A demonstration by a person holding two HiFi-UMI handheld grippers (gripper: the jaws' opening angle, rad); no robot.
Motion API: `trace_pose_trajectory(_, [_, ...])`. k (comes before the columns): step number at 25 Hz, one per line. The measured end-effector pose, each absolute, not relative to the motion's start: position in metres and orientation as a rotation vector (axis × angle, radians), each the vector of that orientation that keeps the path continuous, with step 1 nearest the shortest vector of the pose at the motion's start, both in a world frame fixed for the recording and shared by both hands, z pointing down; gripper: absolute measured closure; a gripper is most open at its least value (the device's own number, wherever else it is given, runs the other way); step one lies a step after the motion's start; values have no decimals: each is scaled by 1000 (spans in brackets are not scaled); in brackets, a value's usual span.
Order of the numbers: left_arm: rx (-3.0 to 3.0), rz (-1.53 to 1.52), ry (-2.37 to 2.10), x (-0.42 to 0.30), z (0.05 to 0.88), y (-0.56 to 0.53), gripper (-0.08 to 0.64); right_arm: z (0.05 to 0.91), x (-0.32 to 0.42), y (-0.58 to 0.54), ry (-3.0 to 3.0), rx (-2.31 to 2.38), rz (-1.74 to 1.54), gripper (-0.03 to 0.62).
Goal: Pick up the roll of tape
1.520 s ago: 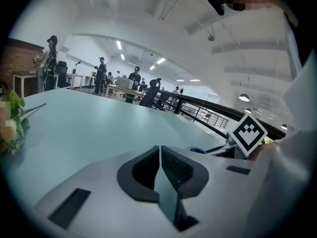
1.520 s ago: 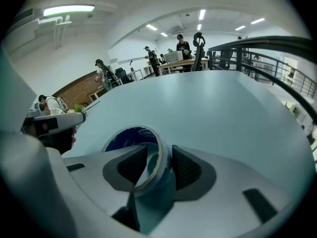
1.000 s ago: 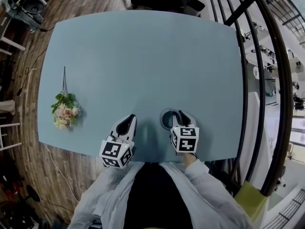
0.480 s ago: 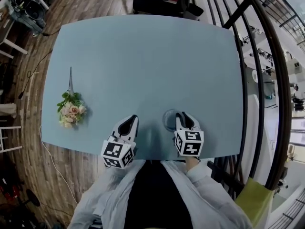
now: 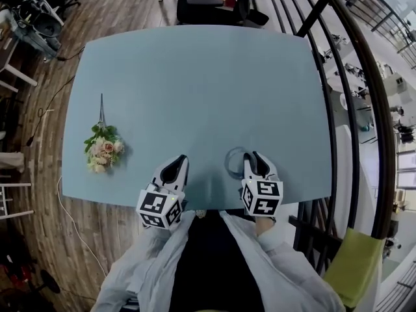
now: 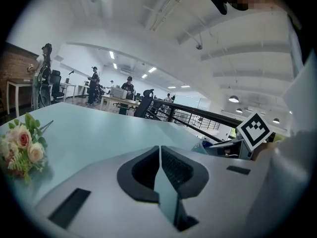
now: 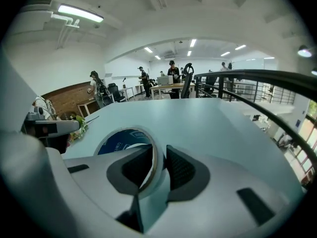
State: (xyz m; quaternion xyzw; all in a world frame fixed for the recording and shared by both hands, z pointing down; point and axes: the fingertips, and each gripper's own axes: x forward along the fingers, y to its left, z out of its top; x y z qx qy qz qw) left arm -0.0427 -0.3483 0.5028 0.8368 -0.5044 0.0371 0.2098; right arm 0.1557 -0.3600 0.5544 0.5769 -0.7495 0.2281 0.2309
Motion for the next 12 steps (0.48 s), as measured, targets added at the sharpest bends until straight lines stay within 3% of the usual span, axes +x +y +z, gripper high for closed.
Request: trace_pose_trajectory(12, [2480,97,-1320,-43,469,-309,534,506,166,-308,-2069,1774,485,497])
